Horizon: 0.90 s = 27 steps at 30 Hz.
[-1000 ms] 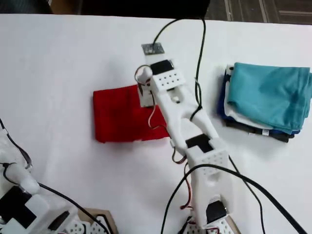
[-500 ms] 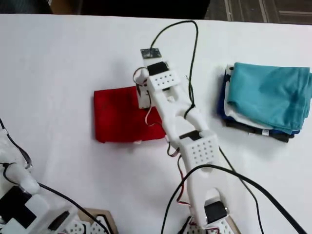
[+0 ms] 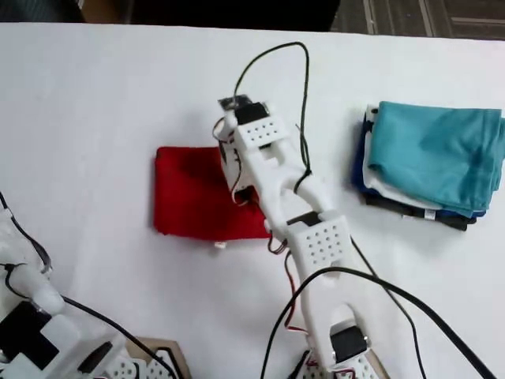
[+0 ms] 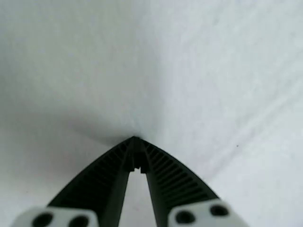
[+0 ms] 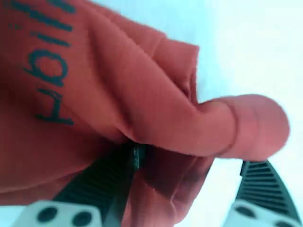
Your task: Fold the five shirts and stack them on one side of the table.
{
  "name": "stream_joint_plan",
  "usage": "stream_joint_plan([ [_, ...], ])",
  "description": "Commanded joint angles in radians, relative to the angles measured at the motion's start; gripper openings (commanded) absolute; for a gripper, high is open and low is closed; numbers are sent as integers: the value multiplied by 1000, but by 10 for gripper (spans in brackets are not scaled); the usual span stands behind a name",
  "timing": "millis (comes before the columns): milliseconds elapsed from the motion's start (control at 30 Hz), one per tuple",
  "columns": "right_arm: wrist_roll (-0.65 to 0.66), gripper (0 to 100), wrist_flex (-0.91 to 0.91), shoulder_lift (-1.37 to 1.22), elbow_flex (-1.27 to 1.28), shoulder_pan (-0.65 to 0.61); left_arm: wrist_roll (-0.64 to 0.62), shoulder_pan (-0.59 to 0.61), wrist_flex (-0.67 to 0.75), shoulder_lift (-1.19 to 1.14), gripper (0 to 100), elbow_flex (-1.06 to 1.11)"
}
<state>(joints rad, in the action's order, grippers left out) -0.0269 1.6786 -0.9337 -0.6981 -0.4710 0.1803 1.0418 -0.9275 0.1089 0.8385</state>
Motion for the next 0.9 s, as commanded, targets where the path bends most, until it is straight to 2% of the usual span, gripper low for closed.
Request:
stream_joint_plan([
  [0, 38, 322, 27, -30, 0, 5, -9, -6, 15, 15, 28, 1],
  [267, 44, 295, 12, -62, -101, -16, -9, -6, 15, 15, 28, 1],
  [333, 49, 214, 12, -74, -127, -33, -9, -6, 15, 15, 28, 1],
  [433, 40, 22, 12, -97, -169, -44, -9, -6, 15, 15, 28, 1],
  [467, 38, 10, 15, -105, -178, -39, -9, -6, 15, 15, 28, 1],
  [500, 38, 39, 18, -108, -183, -35, -9, -6, 15, 15, 28, 1],
  [633, 55, 22, 18, -107, -201, 16, -9, -6, 15, 15, 28, 1],
  [800, 241, 20, 31, -33, -252, 94, -9, -6, 15, 15, 28, 1],
  [867, 278, 20, 36, 45, -219, 122, -9, -6, 15, 15, 28, 1],
])
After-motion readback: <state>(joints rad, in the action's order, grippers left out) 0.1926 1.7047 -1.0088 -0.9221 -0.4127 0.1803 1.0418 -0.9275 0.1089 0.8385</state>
